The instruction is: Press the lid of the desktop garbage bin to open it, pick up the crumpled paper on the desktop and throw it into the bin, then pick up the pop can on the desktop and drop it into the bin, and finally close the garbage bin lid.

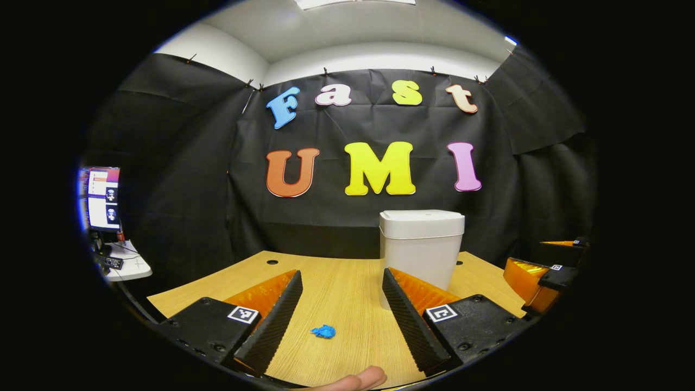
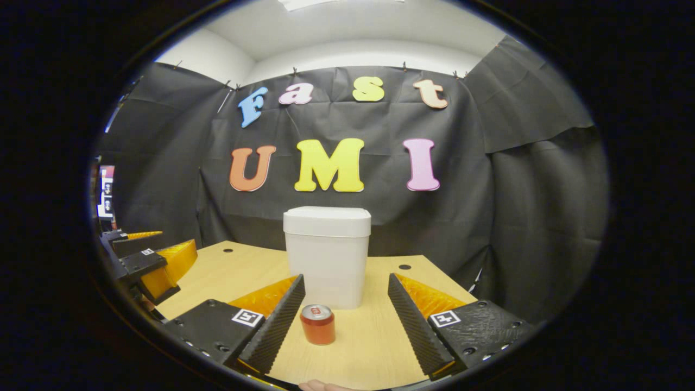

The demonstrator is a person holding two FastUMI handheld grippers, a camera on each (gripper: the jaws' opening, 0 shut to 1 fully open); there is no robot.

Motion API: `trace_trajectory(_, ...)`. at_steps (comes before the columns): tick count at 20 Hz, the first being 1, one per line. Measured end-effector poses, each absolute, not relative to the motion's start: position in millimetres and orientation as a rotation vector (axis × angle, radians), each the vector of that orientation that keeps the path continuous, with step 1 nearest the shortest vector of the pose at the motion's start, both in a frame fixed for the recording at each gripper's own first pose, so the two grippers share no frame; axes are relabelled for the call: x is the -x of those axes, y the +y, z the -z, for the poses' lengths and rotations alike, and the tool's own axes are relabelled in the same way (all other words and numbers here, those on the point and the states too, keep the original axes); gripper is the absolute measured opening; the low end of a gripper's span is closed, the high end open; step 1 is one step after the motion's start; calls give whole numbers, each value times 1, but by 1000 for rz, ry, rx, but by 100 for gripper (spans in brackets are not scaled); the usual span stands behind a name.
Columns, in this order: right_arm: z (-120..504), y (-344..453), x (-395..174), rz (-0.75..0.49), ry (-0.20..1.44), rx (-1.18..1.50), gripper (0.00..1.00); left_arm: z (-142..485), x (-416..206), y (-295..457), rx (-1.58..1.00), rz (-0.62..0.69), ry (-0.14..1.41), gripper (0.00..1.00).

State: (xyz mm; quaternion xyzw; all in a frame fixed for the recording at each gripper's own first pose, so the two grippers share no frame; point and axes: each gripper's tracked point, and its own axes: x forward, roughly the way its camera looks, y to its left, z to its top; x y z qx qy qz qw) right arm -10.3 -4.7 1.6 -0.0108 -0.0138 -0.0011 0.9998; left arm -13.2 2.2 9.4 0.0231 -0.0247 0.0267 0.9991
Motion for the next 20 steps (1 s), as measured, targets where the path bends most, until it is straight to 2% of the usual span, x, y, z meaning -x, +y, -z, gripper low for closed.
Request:
trace_trajectory(15,-8,-11,1,-19,-13,17,96,-17,27,3,-53,-44,-58,96)
trace_trajectory(17,-14,-8,-5,-27,-10,26,93,-19,28,6,-61,-54,-67,96)
trace_trajectory(18,-20,-6,-9,-31,-10,29,95,-19,28,6,-62,-52,-68,96)
trace_trajectory(20,-35,-1,-21,-42,-8,26,94,-21,29,7,-60,-52,-70,95)
